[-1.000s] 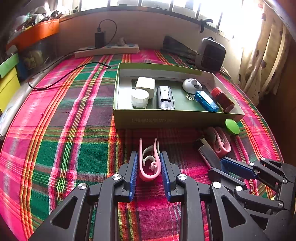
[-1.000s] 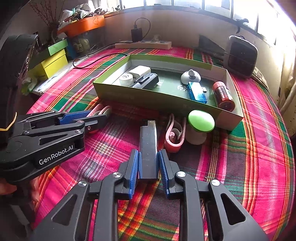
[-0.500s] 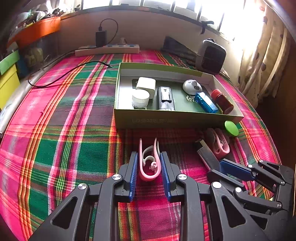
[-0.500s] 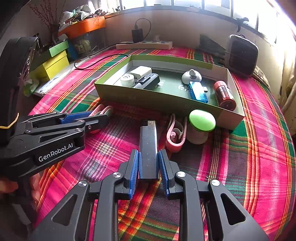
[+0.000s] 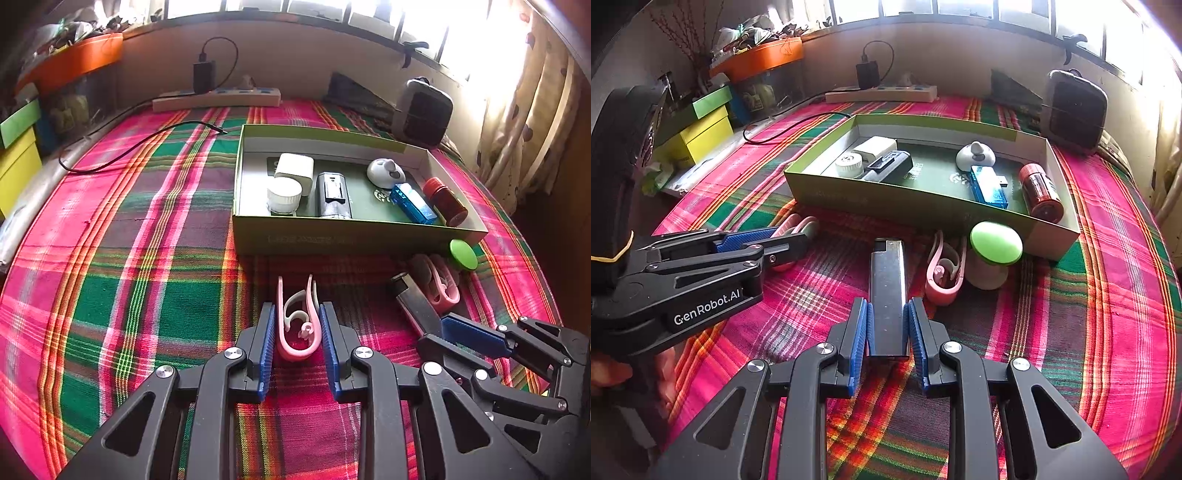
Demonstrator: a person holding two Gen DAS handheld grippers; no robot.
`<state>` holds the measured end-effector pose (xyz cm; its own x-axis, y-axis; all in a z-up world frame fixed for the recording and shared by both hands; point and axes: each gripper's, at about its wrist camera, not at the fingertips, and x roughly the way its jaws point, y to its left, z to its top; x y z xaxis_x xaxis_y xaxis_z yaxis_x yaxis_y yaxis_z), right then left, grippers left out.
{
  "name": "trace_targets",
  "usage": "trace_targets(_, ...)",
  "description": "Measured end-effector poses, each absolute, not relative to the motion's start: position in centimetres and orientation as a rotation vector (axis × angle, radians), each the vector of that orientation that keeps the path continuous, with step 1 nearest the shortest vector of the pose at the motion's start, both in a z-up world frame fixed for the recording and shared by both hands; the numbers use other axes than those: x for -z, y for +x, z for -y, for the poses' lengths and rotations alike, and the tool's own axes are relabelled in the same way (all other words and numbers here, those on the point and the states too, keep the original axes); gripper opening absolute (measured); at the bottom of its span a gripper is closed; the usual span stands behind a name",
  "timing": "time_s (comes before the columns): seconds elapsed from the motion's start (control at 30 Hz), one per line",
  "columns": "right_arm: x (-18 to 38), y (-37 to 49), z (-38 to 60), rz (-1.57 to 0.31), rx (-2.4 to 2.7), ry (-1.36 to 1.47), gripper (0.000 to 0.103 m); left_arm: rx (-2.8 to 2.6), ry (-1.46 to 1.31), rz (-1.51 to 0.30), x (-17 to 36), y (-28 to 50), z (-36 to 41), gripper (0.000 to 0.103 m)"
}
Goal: Organize rigid objects
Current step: 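Lift the pink hook and black stick and carry both over the green tray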
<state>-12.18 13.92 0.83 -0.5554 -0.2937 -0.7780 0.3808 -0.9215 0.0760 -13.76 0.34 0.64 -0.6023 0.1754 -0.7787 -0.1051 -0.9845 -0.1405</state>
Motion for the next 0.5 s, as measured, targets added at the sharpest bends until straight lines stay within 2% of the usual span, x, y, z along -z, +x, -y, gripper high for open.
trace_targets(0.5, -2.2, -12.1, -14.4, -0.115, 2.486, 1.166, 0.024, -2.691, -1.278, 0.117, -2.1, -13.3, -0.1, 0.023)
